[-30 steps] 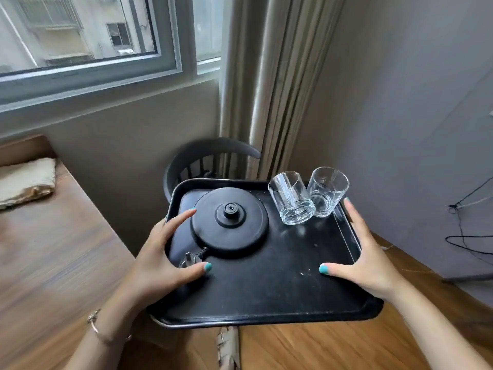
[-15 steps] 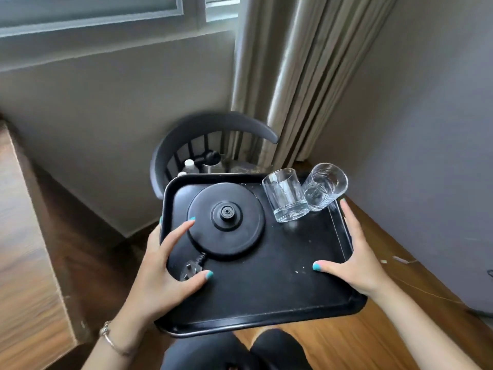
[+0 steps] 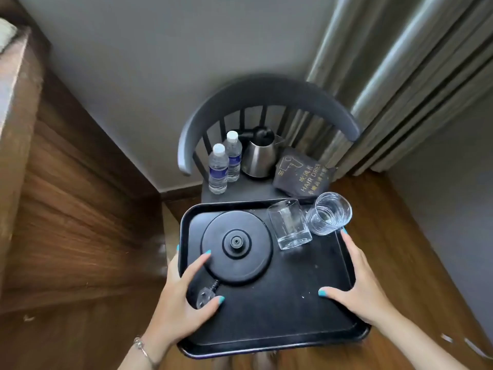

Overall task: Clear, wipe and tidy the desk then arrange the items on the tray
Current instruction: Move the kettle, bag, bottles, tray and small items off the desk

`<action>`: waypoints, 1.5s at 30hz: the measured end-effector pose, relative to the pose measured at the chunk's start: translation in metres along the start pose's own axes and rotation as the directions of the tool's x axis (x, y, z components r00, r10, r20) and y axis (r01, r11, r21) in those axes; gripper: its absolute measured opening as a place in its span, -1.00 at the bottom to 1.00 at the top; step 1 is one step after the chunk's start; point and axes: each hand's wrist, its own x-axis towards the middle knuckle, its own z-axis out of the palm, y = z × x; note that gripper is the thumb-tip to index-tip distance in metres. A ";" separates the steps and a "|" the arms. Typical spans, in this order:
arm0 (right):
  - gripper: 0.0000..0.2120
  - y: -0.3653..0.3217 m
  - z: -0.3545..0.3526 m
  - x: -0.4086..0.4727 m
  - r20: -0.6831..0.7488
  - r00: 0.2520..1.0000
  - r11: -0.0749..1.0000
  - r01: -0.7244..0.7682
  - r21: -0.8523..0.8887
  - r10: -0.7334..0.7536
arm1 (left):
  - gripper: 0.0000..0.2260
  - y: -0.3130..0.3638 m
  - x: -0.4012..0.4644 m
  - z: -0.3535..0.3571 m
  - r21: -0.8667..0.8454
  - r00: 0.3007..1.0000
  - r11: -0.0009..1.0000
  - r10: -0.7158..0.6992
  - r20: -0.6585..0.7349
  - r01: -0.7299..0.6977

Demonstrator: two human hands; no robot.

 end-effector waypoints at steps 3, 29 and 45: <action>0.20 0.031 0.028 0.034 0.045 0.999 1.000 -0.007 -0.008 0.007 | -0.25 -0.037 0.007 0.019 -0.006 0.999 0.999 -0.044 -0.017 0.044; 0.21 0.122 0.138 0.251 0.027 0.999 0.992 0.033 -0.120 -0.030 | 0.14 -0.194 0.150 0.093 0.043 0.975 0.980 -0.188 -0.123 0.194; 0.30 0.112 0.137 0.252 0.014 0.992 0.951 -0.113 -0.289 0.122 | 0.29 -0.187 0.162 0.088 0.287 0.887 0.848 -0.461 -0.014 0.445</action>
